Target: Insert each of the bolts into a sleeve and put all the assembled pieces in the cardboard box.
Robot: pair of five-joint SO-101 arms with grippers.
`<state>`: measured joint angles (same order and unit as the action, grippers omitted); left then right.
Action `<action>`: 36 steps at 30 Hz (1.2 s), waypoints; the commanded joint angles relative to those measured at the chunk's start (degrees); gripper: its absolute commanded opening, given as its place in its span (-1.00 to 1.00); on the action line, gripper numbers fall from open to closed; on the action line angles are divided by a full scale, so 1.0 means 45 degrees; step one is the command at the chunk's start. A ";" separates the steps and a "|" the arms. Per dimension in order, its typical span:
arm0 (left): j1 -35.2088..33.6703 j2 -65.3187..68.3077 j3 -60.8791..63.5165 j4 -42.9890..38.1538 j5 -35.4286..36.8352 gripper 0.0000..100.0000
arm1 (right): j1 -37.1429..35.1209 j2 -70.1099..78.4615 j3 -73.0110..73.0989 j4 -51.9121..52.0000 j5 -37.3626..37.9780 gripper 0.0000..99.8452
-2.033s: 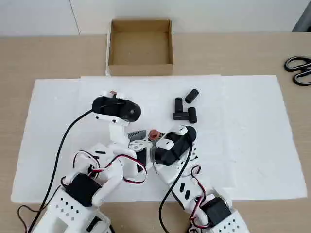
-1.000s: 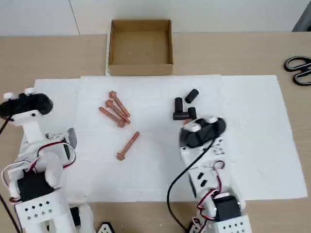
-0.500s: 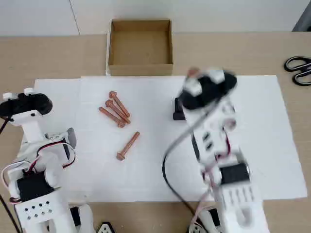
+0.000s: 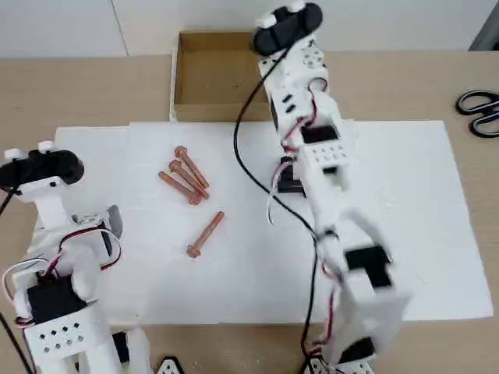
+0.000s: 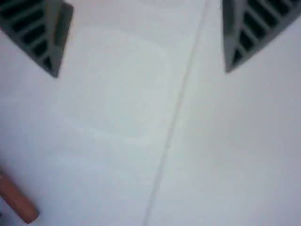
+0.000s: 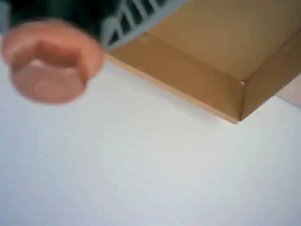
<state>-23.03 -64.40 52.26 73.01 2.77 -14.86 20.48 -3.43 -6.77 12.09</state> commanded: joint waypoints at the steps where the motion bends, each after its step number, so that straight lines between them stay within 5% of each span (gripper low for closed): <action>1: -0.0020 -0.0195 -0.0147 0.0039 -0.0020 -0.57 | -0.0068 0.2432 -0.3556 -0.0518 0.0195 -0.99; 8: -0.0020 -0.0195 -0.0147 0.0039 -0.0020 -0.57 | -0.0537 0.7062 -0.8322 -0.0459 0.0234 -0.98; 16: -0.0020 -0.0195 -0.0127 0.0000 -0.0020 -0.57 | -0.1026 0.9192 -0.9319 -0.0459 0.1192 -0.91; 22: 0.0000 -0.0195 -0.0127 -0.0039 -0.0020 -0.57 | -0.1006 0.9641 -0.9319 -0.0459 0.1289 -0.57; 36: 0.1426 -0.0195 -0.0107 -0.0059 -0.0039 -0.57 | -0.0498 0.7687 -0.9358 0.0811 0.1309 -0.57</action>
<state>-16.88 -64.40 52.26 73.01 2.68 -18.11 63.65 -42.37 -6.15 17.27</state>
